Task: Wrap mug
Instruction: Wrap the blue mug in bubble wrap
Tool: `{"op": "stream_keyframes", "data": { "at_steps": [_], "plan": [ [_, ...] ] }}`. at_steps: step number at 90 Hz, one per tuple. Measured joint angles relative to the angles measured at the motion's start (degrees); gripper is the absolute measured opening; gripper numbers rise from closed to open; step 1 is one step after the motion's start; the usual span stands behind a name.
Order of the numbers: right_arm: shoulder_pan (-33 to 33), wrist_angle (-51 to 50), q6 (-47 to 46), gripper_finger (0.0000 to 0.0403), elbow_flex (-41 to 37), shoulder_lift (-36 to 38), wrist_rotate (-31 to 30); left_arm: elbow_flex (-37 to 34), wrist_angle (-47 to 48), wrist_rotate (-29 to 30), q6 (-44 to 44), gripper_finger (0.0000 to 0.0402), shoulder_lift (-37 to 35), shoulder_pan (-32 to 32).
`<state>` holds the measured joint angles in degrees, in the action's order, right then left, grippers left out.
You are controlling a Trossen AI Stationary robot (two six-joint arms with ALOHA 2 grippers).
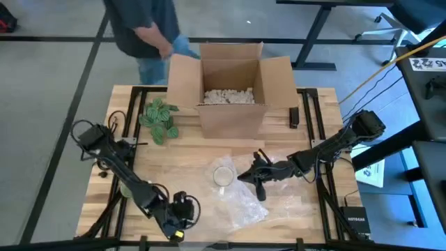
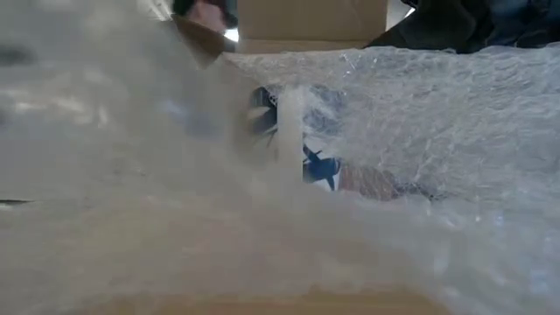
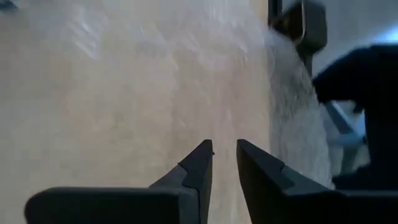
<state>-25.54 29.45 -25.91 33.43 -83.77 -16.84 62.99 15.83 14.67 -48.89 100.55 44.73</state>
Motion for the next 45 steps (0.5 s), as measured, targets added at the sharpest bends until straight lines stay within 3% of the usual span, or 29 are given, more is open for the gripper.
{"op": "stream_keyframes", "data": {
  "at_steps": [30, 45],
  "plan": [
    [0.0, -0.1, -0.7, 0.0000, 0.0, 0.0, 0.0, 0.1, -0.4, -2.7, -1.9, 0.0126, 3.3, 0.0],
    [0.0, -1.0, -0.9, 0.0000, 0.0, 0.0, 0.5, 0.1, -2.1, -3.1, -1.4, 0.0136, 5.0, 0.0]
  ]
}}
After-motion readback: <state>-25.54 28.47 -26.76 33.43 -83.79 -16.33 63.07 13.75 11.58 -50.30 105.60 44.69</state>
